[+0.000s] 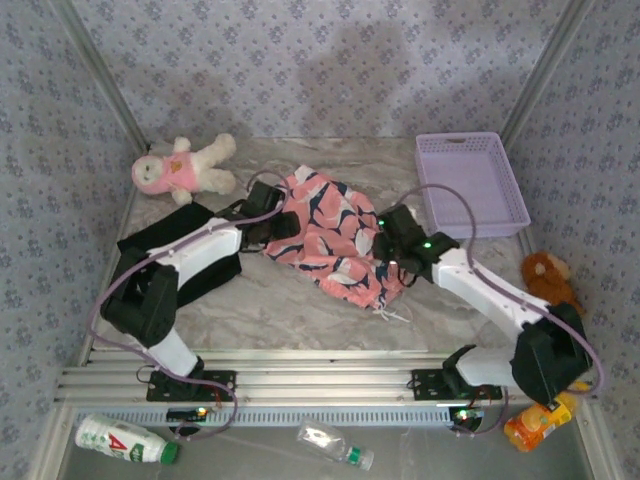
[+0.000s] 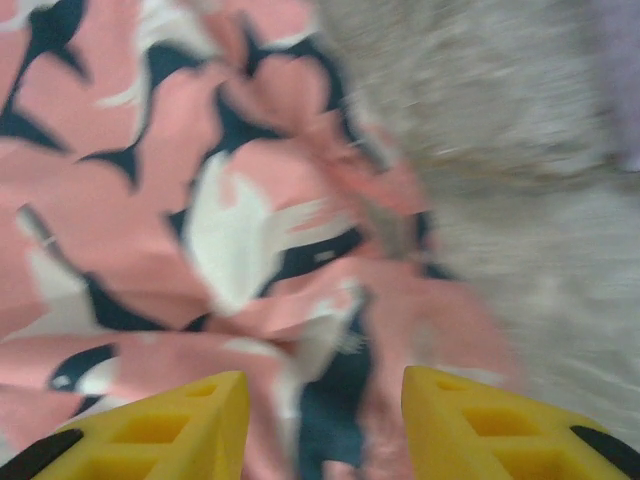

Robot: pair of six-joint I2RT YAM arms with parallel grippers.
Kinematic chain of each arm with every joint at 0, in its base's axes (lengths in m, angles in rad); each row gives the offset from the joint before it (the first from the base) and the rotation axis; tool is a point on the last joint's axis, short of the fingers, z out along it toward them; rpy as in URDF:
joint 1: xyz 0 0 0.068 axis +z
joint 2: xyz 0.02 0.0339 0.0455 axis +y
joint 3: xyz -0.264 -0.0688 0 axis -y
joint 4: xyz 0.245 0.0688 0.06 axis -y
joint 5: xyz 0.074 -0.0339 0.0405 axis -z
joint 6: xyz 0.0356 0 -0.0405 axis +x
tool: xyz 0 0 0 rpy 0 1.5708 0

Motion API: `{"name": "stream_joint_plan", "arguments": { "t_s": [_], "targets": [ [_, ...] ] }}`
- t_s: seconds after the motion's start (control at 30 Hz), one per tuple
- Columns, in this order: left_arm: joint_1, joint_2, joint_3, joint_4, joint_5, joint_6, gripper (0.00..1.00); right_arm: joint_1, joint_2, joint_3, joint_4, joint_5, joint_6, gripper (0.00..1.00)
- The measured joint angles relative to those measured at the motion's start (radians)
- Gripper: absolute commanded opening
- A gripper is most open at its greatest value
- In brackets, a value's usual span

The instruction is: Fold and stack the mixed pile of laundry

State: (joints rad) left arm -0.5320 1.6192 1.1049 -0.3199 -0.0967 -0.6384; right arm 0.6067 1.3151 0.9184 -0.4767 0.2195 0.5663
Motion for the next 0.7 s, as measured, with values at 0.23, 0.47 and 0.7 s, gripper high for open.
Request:
{"name": "stream_joint_plan", "arguments": {
  "t_s": [0.23, 0.47, 0.7],
  "targets": [
    [0.018, 0.06, 0.048, 0.016, -0.047, 0.069, 0.64, 0.077, 0.208, -0.046, 0.095, -0.116, 0.11, 0.55],
    [0.06, 0.264, 0.074, 0.044, 0.007, 0.08, 0.6, -0.006, 0.213, -0.137, 0.081, -0.167, 0.161, 0.59],
    [0.12, 0.214, -0.024, 0.065, 0.048, 0.08, 0.61, -0.16, 0.181, -0.138, 0.012, -0.205, 0.064, 0.62]
  ]
}}
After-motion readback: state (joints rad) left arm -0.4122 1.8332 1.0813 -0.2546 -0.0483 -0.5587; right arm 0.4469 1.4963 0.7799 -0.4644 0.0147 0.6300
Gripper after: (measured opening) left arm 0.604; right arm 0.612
